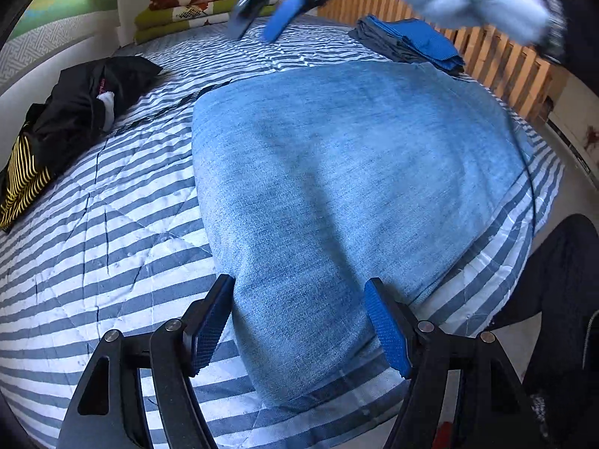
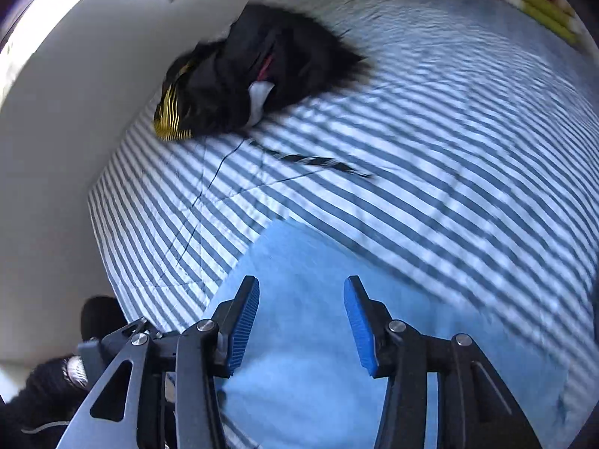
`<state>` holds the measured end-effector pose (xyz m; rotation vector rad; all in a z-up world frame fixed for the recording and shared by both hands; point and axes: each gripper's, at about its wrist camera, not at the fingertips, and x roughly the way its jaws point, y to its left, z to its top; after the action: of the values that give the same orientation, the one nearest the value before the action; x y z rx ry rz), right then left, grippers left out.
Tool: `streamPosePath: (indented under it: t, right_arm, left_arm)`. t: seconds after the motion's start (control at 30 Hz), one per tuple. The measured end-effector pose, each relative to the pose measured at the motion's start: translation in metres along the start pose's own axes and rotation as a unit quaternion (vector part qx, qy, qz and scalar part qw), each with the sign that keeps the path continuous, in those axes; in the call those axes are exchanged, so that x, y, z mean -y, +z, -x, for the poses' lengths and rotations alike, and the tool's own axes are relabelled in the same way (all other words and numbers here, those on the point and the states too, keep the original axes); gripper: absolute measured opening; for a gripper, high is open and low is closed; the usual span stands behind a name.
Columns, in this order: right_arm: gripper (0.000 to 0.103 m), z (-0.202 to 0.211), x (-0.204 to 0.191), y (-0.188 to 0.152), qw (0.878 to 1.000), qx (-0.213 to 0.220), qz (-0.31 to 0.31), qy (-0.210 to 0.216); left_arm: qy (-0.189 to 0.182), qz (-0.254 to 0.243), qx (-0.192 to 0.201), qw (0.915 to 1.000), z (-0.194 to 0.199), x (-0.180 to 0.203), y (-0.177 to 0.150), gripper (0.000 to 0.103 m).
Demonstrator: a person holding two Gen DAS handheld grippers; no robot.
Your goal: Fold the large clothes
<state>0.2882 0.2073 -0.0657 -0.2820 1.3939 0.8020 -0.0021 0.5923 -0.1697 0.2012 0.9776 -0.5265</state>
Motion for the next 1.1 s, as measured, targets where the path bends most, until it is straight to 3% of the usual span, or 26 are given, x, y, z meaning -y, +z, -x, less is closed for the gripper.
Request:
streamPosePath:
  t: [0.07, 0.2, 0.27, 0.3, 0.33, 0.43, 0.57, 0.67, 0.73, 0.8, 0.9, 0.97, 1.0, 1.07, 1.1]
  right_arm:
    - [0.043, -0.031, -0.004, 0.017, 0.999, -0.023, 0.022, -0.011]
    - [0.043, -0.075, -0.011, 0.029, 0.994, -0.081, 0.061, 0.052]
    - [0.033, -0.074, -0.029, 0.020, 0.991, -0.065, 0.118, 0.011]
    - [0.023, -0.068, -0.038, 0.012, 0.988, -0.055, 0.146, 0.001]
    - [0.020, -0.057, -0.046, 0.000, 0.985, -0.037, 0.170, 0.000]
    - [0.012, -0.021, -0.043, -0.025, 0.985, -0.007, 0.167, 0.038]
    - [0.007, 0.007, -0.036, -0.058, 0.987, 0.009, 0.148, 0.069]
    - [0.007, 0.018, -0.045, -0.087, 0.985, 0.005, 0.158, 0.062]
    - [0.006, 0.020, -0.051, -0.099, 0.984, -0.004, 0.168, 0.065]
    - [0.006, 0.023, -0.050, -0.115, 0.983, -0.016, 0.169, 0.062]
    - [0.006, 0.028, -0.040, -0.128, 0.985, -0.025, 0.158, 0.057]
    - [0.006, 0.044, -0.032, -0.125, 0.988, -0.005, 0.145, 0.059]
    - [0.009, 0.053, -0.026, -0.119, 0.989, 0.008, 0.131, 0.075]
    - [0.030, 0.064, -0.018, -0.103, 0.988, 0.031, 0.111, 0.100]
    - [0.056, 0.068, -0.015, -0.096, 0.989, 0.044, 0.102, 0.095]
  left_arm:
    - [-0.013, 0.010, 0.006, 0.9998, 0.009, -0.009, 0.001, 0.075]
    - [-0.025, 0.065, 0.020, 0.9974, 0.029, -0.044, 0.003, 0.076]
    - [-0.035, 0.091, 0.022, 0.9950, 0.032, -0.063, 0.006, 0.077]
    - [-0.034, 0.098, 0.022, 0.9944, 0.032, -0.072, 0.008, 0.077]
    - [-0.030, 0.101, 0.022, 0.9942, 0.030, -0.078, 0.011, 0.078]
    - [-0.042, 0.117, 0.016, 0.9921, 0.019, -0.098, 0.024, 0.083]
    - [-0.124, 0.156, -0.006, 0.9799, -0.010, -0.112, 0.049, 0.085]
    - [-0.167, 0.139, -0.018, 0.9760, -0.027, -0.095, 0.064, 0.084]
    - [-0.187, 0.109, -0.016, 0.9761, -0.025, -0.074, 0.069, 0.072]
    - [-0.173, 0.079, -0.003, 0.9818, -0.015, -0.051, 0.067, 0.072]
    - [-0.155, 0.057, 0.007, 0.9862, -0.007, -0.031, 0.061, 0.063]
    - [-0.134, 0.043, 0.010, 0.9901, -0.006, -0.020, 0.058, 0.063]
    - [-0.129, 0.037, 0.011, 0.9909, -0.006, -0.015, 0.057, 0.063]
    - [-0.124, 0.032, 0.012, 0.9917, -0.006, -0.006, 0.056, 0.063]
    - [-0.125, 0.027, 0.012, 0.9917, -0.005, -0.002, 0.055, 0.063]
